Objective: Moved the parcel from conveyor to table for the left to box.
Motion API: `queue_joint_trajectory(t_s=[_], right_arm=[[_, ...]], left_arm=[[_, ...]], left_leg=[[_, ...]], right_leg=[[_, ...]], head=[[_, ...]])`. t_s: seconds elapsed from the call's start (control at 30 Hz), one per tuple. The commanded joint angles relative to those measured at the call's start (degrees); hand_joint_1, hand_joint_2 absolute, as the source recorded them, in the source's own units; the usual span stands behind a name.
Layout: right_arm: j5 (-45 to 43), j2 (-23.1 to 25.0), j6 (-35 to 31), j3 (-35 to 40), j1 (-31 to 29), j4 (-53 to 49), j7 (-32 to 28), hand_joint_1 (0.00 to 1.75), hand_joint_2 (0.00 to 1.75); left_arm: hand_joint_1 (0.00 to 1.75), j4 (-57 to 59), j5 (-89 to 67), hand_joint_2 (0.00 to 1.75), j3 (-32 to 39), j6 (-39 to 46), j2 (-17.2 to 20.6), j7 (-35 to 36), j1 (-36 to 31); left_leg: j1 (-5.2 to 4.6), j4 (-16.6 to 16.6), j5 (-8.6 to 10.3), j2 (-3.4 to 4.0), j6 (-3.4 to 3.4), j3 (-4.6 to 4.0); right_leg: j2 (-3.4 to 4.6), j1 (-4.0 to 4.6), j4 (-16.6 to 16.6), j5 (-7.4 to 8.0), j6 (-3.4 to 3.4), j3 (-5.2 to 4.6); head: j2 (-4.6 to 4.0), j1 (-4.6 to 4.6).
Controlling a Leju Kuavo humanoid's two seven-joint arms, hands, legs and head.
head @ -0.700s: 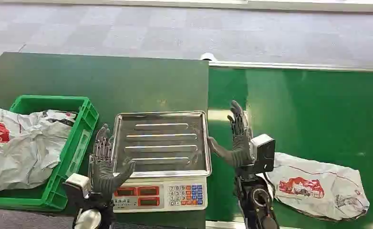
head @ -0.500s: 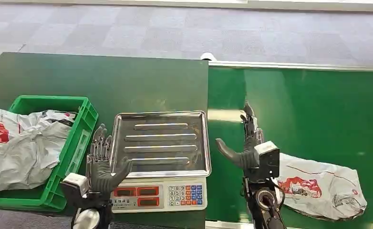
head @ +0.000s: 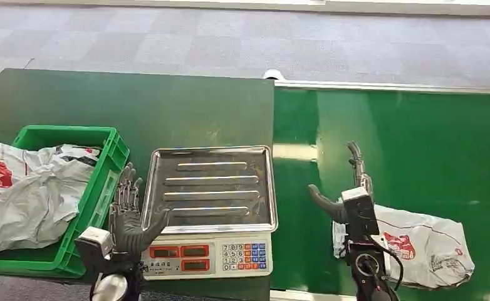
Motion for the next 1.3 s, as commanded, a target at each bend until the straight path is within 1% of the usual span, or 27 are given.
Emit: queue_joint_trajectory(t_s=[0.03,0.1,0.13,0.17,0.2,0.27,0.33,0.53,0.57,0.6,0.63,0.67,0.8,0.87,0.93,0.97,1.03,1.1,1.13,1.27,1.3], right_arm=[[1.9,0.7,-1.4,-0.1,-1.7,8.5,0.2,0.0,1.75],[6.2,1.6,-8.7,0.3,-1.4,9.2,1.1,0.0,1.75],[11.4,2.3,-16.7,-1.3,-0.9,10.6,4.3,0.0,1.75],[9.8,2.4,-17.6,-3.9,-0.5,11.9,5.2,0.0,1.75],[10.9,2.0,-19.9,-5.3,-0.6,13.5,6.1,0.0,1.75],[16.5,1.3,-25.3,-8.0,-1.7,17.6,8.7,0.0,1.75],[16.3,0.7,-24.9,-8.5,-1.8,17.8,8.6,0.0,1.75],[16.4,1.1,-24.9,-8.4,-2.1,17.8,8.6,0.0,1.75],[17.9,1.7,-26.4,-10.1,-2.3,18.9,11.0,0.0,1.75],[18.0,1.5,-27.0,-11.2,-2.3,19.3,11.7,0.0,1.75],[18.5,1.5,-27.7,-12.5,-2.3,20.2,12.1,0.0,1.75],[20.5,1.2,-27.9,-13.6,-2.3,21.7,13.4,0.0,1.75],[23.4,2.1,-27.3,-17.4,-0.9,21.6,14.5,0.0,1.75],[25.3,2.5,-25.5,-18.1,0.0,20.6,16.4,0.0,1.75],[27.9,3.0,-21.0,-18.1,0.5,19.3,20.7,0.0,1.75],[30.6,3.0,-17.3,-17.5,0.4,18.8,24.6,0.0,1.75],[33.0,2.8,-14.2,-16.9,0.2,18.0,27.4,0.0,1.75],[33.2,3.1,-14.9,-18.2,-0.1,17.1,27.3,0.0,1.75],[34.1,2.9,-15.6,-18.5,-0.1,17.0,27.4,0.0,1.75],[34.8,2.6,-17.2,-21.4,-0.2,17.6,27.3,0.0,1.75],[36.4,2.5,-19.2,-22.1,-0.2,18.0,27.1,0.0,1.75]], left_arm=[[0.0,0.7,0.2,1.75,0.6,0.4,1.3,0.1,0.3],[0.0,0.2,0.5,1.75,0.9,0.8,1.0,0.0,0.7],[0.0,0.0,0.5,1.75,0.9,0.8,0.8,0.1,1.0],[0.0,0.1,0.6,1.75,1.0,0.9,0.7,0.0,1.0],[0.0,0.4,0.6,1.75,1.0,0.9,0.7,0.0,0.9],[0.0,0.7,0.6,1.75,1.0,1.1,0.5,0.0,0.3],[0.0,0.7,0.6,1.75,1.0,1.1,0.4,0.1,0.0],[0.0,0.9,0.6,1.75,1.0,1.1,0.4,0.1,0.0],[0.0,1.2,0.0,1.75,0.8,1.6,0.5,0.0,-0.4],[0.0,1.6,0.0,1.75,0.8,1.6,0.4,0.1,-0.8],[0.0,2.1,0.0,1.75,0.7,1.6,0.4,0.1,-1.4],[0.0,2.8,0.1,1.75,0.6,1.6,0.4,0.1,-2.0],[0.0,3.5,0.1,1.75,0.3,1.5,0.5,0.1,-2.4],[0.0,4.0,0.2,1.75,-0.2,1.4,0.9,0.1,-2.6],[0.0,3.5,0.4,1.75,0.1,2.0,1.2,0.0,-2.0],[0.0,2.8,0.5,1.75,0.5,2.1,1.4,0.0,-1.6],[0.0,1.9,0.6,1.75,1.0,2.4,1.5,0.1,-0.8],[0.0,0.8,0.5,1.75,1.8,2.4,1.2,0.1,0.1],[0.0,0.4,0.5,1.75,2.0,2.4,0.9,0.1,0.5],[0.0,0.4,0.4,1.75,2.5,2.5,0.4,0.1,0.7],[0.0,0.4,0.2,1.75,2.5,2.6,0.4,0.0,0.7]], left_leg=[[0.02,-0.1,0.01,0.08,0.04,0.13],[0.03,-0.2,0.04,0.12,0.09,0.2],[0.03,-0.1,0.0,0.06,0.06,0.1],[0.04,-0.1,0.0,0.11,0.1,0.15],[0.05,-0.1,0.0,0.08,0.09,0.15],[0.04,-0.1,0.0,-0.04,0.06,0.12],[0.01,-0.1,0.03,-0.06,0.08,0.14],[0.0,-0.1,0.01,0.06,0.04,0.07],[-0.01,0.0,0.01,0.02,0.03,0.05],[0.0,-0.1,0.05,0.07,0.09,0.13],[0.0,-0.1,0.02,0.0,0.05,0.08],[0.01,-0.1,0.06,-0.07,0.08,0.09],[0.0,-0.1,0.05,-0.11,0.1,0.09],[-0.01,-0.1,0.02,-0.02,0.05,0.07],[-0.01,-0.1,0.03,-0.06,0.06,0.08],[0.0,-0.1,0.03,-0.05,0.08,0.13],[-0.01,-0.1,0.01,0.04,0.04,0.11],[0.0,-0.1,0.0,0.18,0.09,0.16],[-0.03,-0.1,0.0,0.1,0.05,0.07],[-0.03,0.0,0.0,0.01,0.06,0.04],[-0.02,0.0,-0.01,0.05,0.1,0.06]], right_leg=[[0.06,0.04,-0.1,0.02,-0.11,0.08],[0.07,0.08,-0.1,0.07,-0.2,0.12],[0.05,0.06,-0.1,0.02,-0.09,0.05],[0.08,0.08,-0.1,0.04,-0.13,0.09],[0.07,0.08,-0.1,0.03,-0.1,0.12],[-0.04,0.07,-0.1,0.0,-0.06,0.12],[-0.06,0.04,-0.1,0.02,-0.08,0.15],[0.03,0.02,0.0,0.03,-0.09,0.04],[0.0,0.0,0.0,0.02,-0.07,0.02],[0.01,0.05,-0.1,0.06,-0.2,0.07],[-0.01,0.03,-0.1,0.02,-0.1,0.04],[-0.09,0.04,-0.1,0.04,-0.13,0.08],[-0.13,0.03,-0.1,0.02,-0.07,0.11],[-0.03,0.01,-0.1,0.01,-0.05,0.05],[-0.08,0.01,-0.1,0.0,-0.08,0.07],[-0.09,0.03,-0.1,0.01,-0.15,0.12],[0.03,0.01,-0.1,0.01,-0.1,0.05],[0.13,0.04,-0.1,0.05,-0.2,0.06],[0.07,-0.01,0.0,0.02,-0.1,-0.02],[0.01,-0.01,0.0,0.01,-0.05,0.0],[0.03,0.01,-0.1,0.02,-0.09,0.02]], head=[[0.0,0.0],[0.0,0.0],[0.0,0.0],[0.0,0.0],[0.0,0.0],[0.0,0.02],[0.0,0.02],[0.0,0.0],[0.0,0.0],[0.0,0.0],[0.0,0.0],[0.0,0.0],[0.0,0.02],[0.0,0.0],[0.0,0.02],[0.0,0.02],[0.0,0.0],[0.0,0.0],[0.0,0.0],[0.0,0.0],[0.0,0.0]])
